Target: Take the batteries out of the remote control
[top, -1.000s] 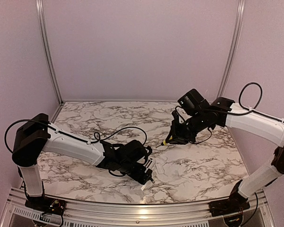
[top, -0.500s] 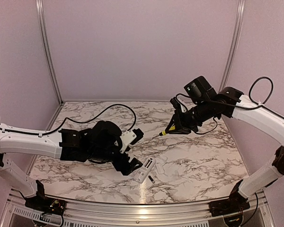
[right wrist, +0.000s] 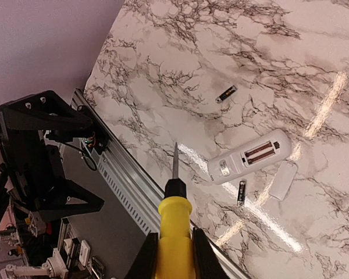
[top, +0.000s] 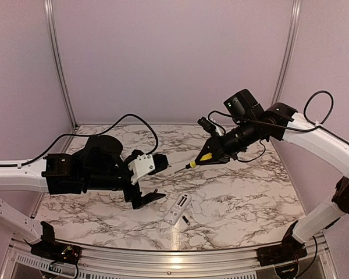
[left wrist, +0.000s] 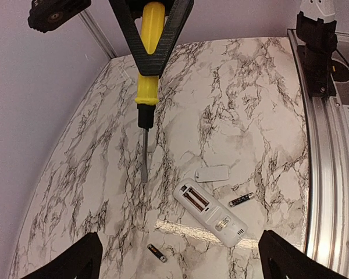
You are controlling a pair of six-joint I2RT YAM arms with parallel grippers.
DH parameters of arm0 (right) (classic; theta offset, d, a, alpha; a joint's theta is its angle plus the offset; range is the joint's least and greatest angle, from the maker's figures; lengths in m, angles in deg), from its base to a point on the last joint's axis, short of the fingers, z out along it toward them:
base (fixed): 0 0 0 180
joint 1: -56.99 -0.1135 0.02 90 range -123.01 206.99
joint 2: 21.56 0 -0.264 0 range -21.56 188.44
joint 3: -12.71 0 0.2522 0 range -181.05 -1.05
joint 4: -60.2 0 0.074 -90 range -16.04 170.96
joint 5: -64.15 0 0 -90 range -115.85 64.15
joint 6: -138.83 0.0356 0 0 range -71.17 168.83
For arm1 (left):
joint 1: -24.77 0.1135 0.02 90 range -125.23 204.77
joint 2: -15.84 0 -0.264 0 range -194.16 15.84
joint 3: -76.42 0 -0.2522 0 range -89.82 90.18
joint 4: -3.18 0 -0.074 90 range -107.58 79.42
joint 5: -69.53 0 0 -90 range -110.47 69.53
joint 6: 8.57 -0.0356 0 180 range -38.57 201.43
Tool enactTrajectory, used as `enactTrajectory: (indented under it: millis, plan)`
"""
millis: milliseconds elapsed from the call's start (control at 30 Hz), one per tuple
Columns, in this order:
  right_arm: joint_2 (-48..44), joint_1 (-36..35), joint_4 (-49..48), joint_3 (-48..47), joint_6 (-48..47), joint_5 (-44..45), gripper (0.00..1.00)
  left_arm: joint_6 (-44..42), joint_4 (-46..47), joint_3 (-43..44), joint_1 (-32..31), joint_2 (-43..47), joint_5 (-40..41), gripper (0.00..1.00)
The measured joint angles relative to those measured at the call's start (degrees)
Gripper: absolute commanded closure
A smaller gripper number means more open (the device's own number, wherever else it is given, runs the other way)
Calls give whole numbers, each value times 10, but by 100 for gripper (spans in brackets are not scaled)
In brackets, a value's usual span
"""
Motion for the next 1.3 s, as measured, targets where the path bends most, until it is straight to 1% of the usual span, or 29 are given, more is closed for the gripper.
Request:
enactTrajectory:
  millis: [100,233,300,400,467,533,600,667,800,867,900,967,1000,1133,1167,1200,1233,1300]
  plan:
    - [0,-4,0,-1,-13,-28,100,-36,-5,10,0,0,-8,6]
    - [0,-23,0,-5,-28,-56,100,-58,-10,52,0,-30,-13,16]
    - [1,-36,0,-9,-33,-64,100,-62,-9,67,0,-46,-17,22]
    - [1,-50,-1,-14,-37,-73,100,-56,-3,75,0,-63,-26,36]
    - [1,-57,-1,-15,-36,-76,100,-51,0,77,0,-75,-36,41]
    - [1,-62,-2,-15,-36,-78,100,-44,0,85,0,-89,-43,48]
    - [1,-65,-3,-15,-36,-79,100,-37,3,92,0,-101,-49,58]
    - [1,-66,-5,-15,-36,-79,100,-31,8,93,0,-106,-52,66]
    - [1,-67,-5,-15,-36,-79,100,-20,14,93,0,-107,-53,73]
    - [1,-68,-5,-15,-36,-79,100,-13,16,93,0,-108,-53,78]
    - [2,-68,-6,-15,-36,-79,100,-10,16,93,0,-108,-53,83]
    - [3,-68,-9,-15,-36,-78,100,-5,16,93,0,-108,-56,98]
    - [4,-68,-10,-15,-36,-78,100,-3,16,93,0,-110,-58,100]
    - [7,-68,-10,-15,-36,-73,100,9,16,93,0,-113,-57,100]
    - [7,-68,-10,-15,-36,-73,98,12,16,93,0,-114,-57,100]
    - [7,-68,-10,-15,-36,-72,90,14,16,93,0,-114,-57,100]
    - [7,-68,-10,-15,-36,-72,75,16,16,93,0,-114,-57,100]
    - [7,-68,-10,-15,-37,-70,58,20,16,93,0,-113,-57,100]
